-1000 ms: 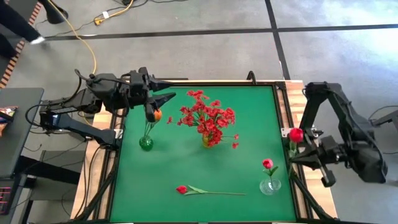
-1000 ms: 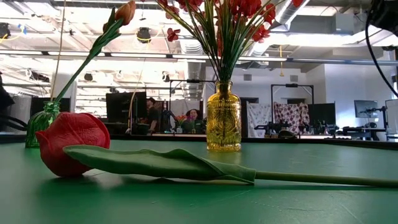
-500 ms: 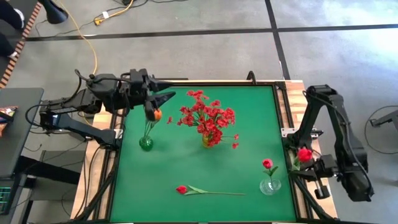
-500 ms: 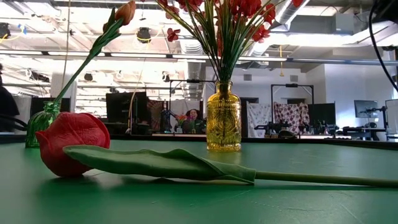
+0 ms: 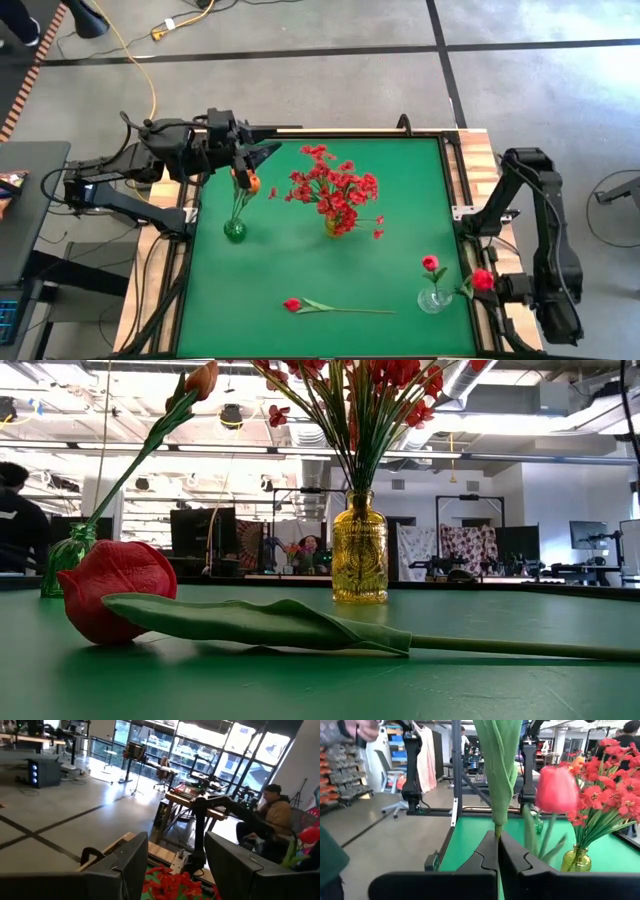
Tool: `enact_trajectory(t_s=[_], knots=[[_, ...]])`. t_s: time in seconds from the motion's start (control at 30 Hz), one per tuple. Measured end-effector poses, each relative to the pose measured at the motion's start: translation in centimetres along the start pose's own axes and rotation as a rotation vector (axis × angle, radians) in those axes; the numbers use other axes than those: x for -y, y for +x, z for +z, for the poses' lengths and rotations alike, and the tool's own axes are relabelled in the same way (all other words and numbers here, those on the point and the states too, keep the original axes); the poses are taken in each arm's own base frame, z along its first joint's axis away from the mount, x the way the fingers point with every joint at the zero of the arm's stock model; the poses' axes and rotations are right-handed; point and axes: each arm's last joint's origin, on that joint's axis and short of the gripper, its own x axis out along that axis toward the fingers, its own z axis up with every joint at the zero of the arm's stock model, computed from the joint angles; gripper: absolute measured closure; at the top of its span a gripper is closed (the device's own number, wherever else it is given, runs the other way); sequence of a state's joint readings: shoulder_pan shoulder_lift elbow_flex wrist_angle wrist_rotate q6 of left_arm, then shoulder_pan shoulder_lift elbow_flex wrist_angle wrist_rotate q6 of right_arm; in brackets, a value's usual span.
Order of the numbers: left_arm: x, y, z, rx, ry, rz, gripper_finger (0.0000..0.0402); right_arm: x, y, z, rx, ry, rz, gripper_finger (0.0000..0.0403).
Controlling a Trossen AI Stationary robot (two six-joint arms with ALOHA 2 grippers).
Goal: Sort flowers into vase by color
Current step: Put the left red flower into the transparent vase
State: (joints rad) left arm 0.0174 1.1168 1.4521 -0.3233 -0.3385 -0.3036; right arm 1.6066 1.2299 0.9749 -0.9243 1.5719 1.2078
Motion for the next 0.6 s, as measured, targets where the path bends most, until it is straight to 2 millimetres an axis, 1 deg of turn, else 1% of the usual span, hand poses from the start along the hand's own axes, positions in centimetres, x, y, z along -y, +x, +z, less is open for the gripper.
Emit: enact_trajectory(t_s=[0.17, 0.37, 0.5, 0.6], knots=[[0.0, 0.0, 0.0, 0.004, -0.030, 0.010, 0.0219, -1.3, 0.0, -1.5, -0.001, -0.054, -0.001, 0.0379], [0.0, 0.0, 0.0, 0.007, -0.056, 0.015, 0.0219, -2.3, 0.7, -3.1, -0.003, -0.131, -0.030, 0.0376], [0.0, 0.0, 0.1, 0.013, -0.063, 0.012, 0.0219, -2.5, 1.1, -3.5, -0.006, -0.086, -0.043, 0.0365], [0.0, 0.0, 0.1, 0.015, -0.070, 0.012, 0.0219, -2.5, 1.1, -3.4, -0.023, -0.056, -0.039, 0.0357]])
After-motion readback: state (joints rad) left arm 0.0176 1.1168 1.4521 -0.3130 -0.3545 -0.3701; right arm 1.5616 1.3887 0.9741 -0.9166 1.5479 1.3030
